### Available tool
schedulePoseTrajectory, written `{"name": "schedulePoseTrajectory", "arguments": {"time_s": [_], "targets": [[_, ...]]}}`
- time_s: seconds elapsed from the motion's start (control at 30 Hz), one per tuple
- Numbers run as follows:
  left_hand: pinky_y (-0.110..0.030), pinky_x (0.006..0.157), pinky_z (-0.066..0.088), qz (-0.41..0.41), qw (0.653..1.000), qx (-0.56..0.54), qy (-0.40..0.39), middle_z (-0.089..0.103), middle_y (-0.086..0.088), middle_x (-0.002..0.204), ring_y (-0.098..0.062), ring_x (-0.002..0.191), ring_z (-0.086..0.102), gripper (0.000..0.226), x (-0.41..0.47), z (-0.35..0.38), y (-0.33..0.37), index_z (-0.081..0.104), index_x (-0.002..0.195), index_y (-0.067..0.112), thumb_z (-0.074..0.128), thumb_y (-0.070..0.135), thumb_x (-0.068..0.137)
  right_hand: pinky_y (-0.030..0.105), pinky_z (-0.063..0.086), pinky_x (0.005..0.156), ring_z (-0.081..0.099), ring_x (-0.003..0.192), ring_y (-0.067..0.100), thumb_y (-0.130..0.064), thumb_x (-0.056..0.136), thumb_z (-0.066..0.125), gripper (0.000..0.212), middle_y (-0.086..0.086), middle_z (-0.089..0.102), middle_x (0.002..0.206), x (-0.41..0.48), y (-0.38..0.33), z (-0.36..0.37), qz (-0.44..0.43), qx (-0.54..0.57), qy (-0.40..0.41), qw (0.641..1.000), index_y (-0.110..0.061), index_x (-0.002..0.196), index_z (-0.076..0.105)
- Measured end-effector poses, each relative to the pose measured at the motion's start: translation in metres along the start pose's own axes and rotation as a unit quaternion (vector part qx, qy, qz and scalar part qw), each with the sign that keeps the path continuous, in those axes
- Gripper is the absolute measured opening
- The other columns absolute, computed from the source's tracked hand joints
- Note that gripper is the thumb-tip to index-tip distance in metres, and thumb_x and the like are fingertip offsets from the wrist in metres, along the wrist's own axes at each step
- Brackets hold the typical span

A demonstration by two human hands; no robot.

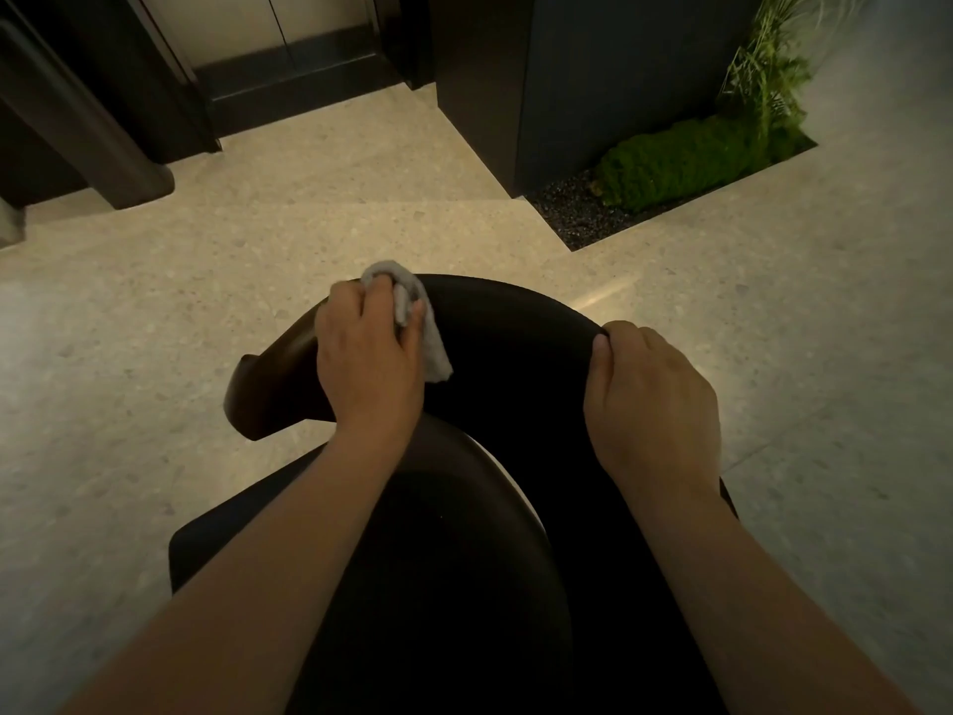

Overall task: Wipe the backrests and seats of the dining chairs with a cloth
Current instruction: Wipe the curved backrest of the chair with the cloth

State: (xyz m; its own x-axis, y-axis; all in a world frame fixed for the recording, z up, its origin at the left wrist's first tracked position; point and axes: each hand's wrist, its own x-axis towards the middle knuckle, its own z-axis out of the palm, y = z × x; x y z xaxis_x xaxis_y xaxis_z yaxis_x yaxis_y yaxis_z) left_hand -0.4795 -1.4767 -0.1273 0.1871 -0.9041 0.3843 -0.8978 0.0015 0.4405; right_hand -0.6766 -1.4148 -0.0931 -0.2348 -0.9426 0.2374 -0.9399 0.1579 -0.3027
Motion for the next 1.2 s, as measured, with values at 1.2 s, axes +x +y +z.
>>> {"name": "schedulePoseTrajectory", "arguments": {"time_s": [1.2], "targets": [[-0.028, 0.080, 0.041, -0.073, 0.987, -0.107, -0.092, 0.049, -0.002, 0.115, -0.012, 0.098, 0.051, 0.037, -0.089, 0.083, -0.046, 0.047, 0.117, 0.022, 0.047, 0.043, 0.086, 0.028, 0.029, 0.061, 0.043, 0.062, 0.016, -0.028, 0.104, 0.033, 0.034, -0.002, 0.048, 0.075, -0.001, 0.005, 0.004, -0.017, -0.014, 0.018, 1.000, -0.009, 0.097, 0.060]]}}
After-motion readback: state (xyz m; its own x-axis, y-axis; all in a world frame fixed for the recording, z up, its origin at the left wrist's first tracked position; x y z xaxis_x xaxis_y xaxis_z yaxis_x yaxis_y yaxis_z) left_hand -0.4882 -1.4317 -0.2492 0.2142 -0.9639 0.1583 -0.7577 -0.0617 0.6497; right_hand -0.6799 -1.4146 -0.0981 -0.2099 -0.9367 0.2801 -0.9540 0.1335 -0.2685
